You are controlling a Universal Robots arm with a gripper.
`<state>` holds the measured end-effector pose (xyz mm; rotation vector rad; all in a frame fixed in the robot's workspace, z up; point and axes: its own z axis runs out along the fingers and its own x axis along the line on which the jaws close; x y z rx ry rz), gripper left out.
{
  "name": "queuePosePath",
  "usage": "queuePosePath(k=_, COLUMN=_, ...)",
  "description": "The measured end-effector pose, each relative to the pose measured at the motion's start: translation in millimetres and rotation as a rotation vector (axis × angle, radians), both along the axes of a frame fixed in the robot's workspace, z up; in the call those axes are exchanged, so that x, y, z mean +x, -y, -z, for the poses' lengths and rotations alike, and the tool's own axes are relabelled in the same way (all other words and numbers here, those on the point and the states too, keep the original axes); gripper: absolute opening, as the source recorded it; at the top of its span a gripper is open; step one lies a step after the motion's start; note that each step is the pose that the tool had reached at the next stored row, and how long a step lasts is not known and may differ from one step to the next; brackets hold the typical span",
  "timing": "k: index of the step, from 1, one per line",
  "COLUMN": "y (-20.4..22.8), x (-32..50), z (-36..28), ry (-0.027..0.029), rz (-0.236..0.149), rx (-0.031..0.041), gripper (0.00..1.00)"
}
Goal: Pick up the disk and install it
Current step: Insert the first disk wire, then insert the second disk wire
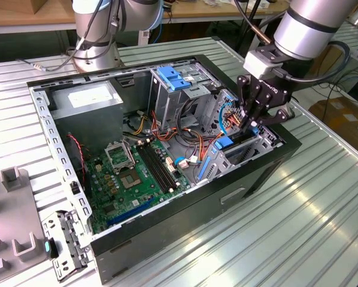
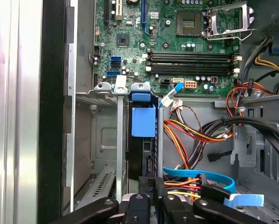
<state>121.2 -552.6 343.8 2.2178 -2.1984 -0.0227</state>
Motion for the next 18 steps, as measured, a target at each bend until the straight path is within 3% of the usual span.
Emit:
queuePosePath(k=3, y=0.0, x=-0.1, z=3.0, ry=-0.0052, rz=0.0, rx=-0.0003, gripper=0.16)
queuePosePath(k=6, y=0.0, x=0.0, z=2.7, ry=-0.0056, rz=0.0, rx=0.0008, gripper=0.18)
queuePosePath(k=7, y=0.0, x=0.0, z=-3.2, ry=-0.0055, rz=0.0, rx=0.0006, gripper=0.24)
queuePosePath(k=8, y=0.0, x=0.0, z=-7.5, ry=-0.0054, rz=0.0, rx=0.0008, gripper=0.24)
queuePosePath(k=12, y=0.0, x=0.0, z=-9.2, ry=-0.0055, rz=0.0, rx=0.0006, gripper=0.11)
queuePosePath(k=18, y=0.0, x=0.0, z=-12.1, ry=-0.0054, rz=0.0, rx=0.0005, gripper=0.11)
